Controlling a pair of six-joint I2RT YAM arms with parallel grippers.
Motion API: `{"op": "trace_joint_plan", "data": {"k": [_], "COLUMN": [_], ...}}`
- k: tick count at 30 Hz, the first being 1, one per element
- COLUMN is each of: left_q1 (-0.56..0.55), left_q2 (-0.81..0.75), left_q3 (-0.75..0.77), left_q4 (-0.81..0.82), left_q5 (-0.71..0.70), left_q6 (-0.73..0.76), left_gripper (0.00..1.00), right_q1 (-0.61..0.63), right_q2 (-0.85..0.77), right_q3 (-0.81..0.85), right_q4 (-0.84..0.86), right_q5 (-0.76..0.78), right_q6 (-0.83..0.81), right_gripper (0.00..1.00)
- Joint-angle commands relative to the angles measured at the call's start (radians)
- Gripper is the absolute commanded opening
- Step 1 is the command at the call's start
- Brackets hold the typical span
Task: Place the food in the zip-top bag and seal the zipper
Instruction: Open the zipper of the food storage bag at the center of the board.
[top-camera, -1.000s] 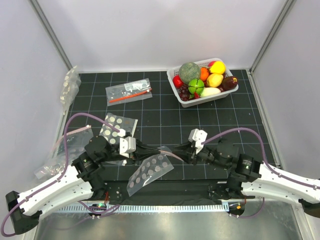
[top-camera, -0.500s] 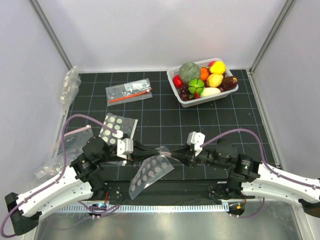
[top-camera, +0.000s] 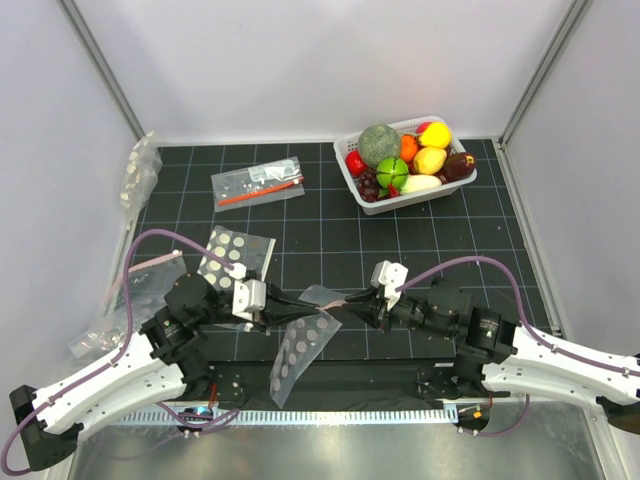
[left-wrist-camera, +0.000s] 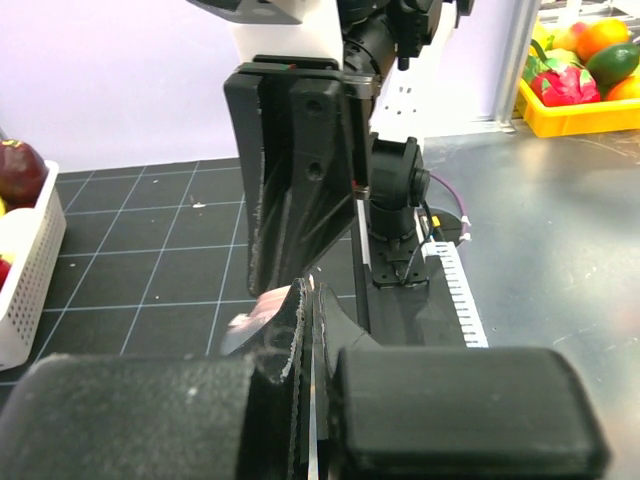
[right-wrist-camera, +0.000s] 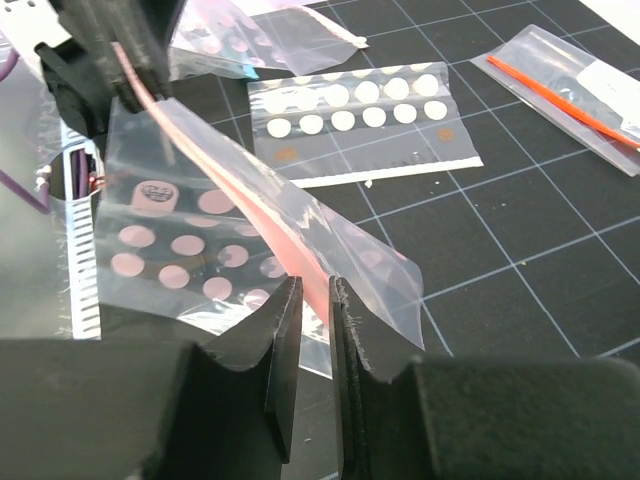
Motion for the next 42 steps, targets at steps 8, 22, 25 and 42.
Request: {"op": "trace_joint_plan", "data": {"k": [8,22,25,42], "left_q1": [-0.005,-0.005,-0.005,-0.005], "left_q2": [0.001,-0.011,-0.005,-0.008], "left_q3": [0.011,0.008,0.013,0.014], "left_q4": [0.058,0.03,0.027,0.026], "left_q5": [0.076,-0.047,-0.047,-0.028], "left_q6": [-0.006,-0.006,-0.005,-0.006], "left_gripper": [0.0,0.0,0.0,0.0], "right_q1": [0.003,0.003,0.003,0.003], "right_q2": [-0.01,-0.084,-0.099,-0.078], "right_q3": [0.018,-0.006,-0.015,-0.009], "right_q4": [0.032,0.052,0.057,0.058], "right_q5": [0.07,-0.005,-0.006,-0.095], "right_q6": [0.007,0.004,0.004,-0.011], "right_gripper": [0.21,0.25,0.25,0.25]}}
